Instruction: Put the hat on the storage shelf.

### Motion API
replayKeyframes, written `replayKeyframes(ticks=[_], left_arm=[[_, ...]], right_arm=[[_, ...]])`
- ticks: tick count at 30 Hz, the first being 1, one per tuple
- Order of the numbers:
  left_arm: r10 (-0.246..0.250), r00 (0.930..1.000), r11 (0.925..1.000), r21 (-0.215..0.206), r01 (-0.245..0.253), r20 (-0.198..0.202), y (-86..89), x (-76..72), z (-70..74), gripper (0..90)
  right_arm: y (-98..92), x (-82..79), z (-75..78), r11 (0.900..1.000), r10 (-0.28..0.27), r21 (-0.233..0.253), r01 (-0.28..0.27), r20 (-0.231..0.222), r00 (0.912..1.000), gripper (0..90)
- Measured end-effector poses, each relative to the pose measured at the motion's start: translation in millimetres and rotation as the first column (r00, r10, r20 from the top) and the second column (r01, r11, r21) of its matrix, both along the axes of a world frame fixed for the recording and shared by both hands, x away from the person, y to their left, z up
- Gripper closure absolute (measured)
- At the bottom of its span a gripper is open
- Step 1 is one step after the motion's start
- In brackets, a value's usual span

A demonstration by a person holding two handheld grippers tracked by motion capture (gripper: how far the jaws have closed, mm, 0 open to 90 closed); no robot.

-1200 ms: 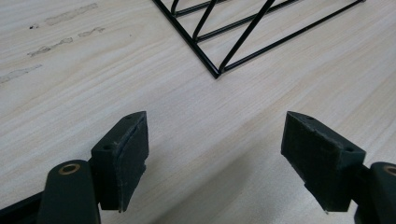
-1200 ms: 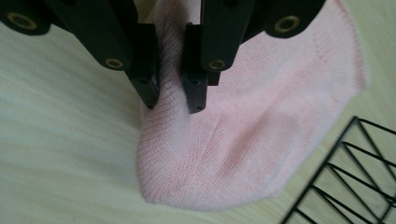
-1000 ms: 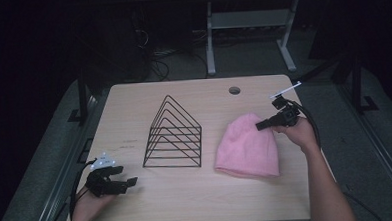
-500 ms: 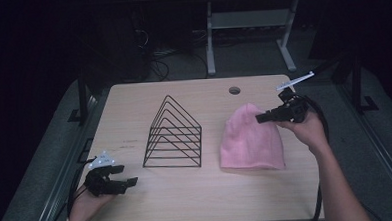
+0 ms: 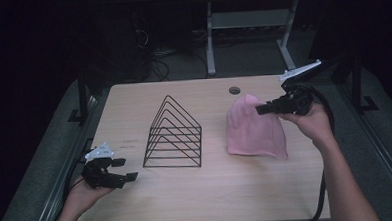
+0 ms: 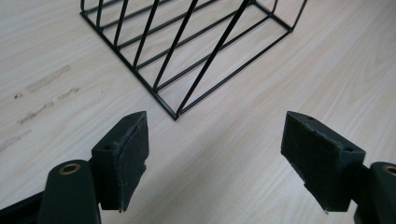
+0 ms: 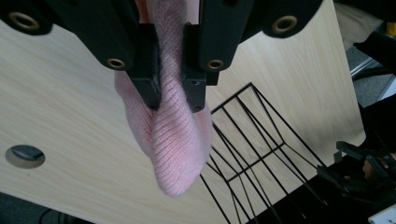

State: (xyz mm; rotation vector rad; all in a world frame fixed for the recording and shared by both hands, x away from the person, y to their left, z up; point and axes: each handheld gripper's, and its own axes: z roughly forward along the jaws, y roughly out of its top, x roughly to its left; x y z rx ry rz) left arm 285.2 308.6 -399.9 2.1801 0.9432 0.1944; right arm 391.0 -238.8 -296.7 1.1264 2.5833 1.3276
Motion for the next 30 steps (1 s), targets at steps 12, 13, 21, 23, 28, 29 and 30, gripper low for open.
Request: replayKeyframes(ticks=[12, 13, 21, 23, 28, 29, 30], left_arm=[[-0.076, 0.9970, 0.9970, -0.013, 0.077, 0.015, -7.3, 8.4, 34.9, 22.0], [-0.080, 0.9967, 0.9967, -0.011, 0.080, 0.014, -8.2, 8.6, 37.6, 21.9], [-0.119, 0.9925, 0.9927, -0.017, 0.120, 0.026, -13.4, 13.9, 55.7, 20.9], [-0.126, 0.9916, 0.9919, -0.014, 0.127, 0.028, -15.4, 15.7, 60.9, 20.7], [-0.156, 0.9872, 0.9873, -0.025, 0.157, 0.033, -23.6, 21.8, 75.4, 20.6], [-0.162, 0.9862, 0.9863, -0.025, 0.163, 0.033, -25.1, 22.9, 77.7, 20.6], [-0.167, 0.9855, 0.9857, -0.021, 0.167, 0.033, -26.7, 23.9, 79.9, 20.6]], right_arm=[[4.5, -4.1, 30.7, 1.000, 0.006, 0.020, -0.007, 0.052, 0.9986, 80.5], [5.2, -4.5, 33.5, 1.000, 0.009, 0.021, -0.010, 0.059, 0.9982, 80.5], [12.2, -5.0, 54.9, 1.000, 0.020, 0.021, -0.022, 0.097, 0.9951, 80.5], [14.9, -5.1, 61.0, 0.999, 0.023, 0.023, -0.026, 0.105, 0.9942, 80.5], [23.5, -7.2, 80.5, 0.999, 0.042, 0.017, -0.045, 0.136, 0.9898, 80.5], [24.6, -7.3, 83.4, 0.998, 0.047, 0.022, -0.051, 0.141, 0.9889, 80.5], [25.6, -7.7, 86.5, 0.998, 0.049, 0.022, -0.052, 0.141, 0.9888, 80.5]])
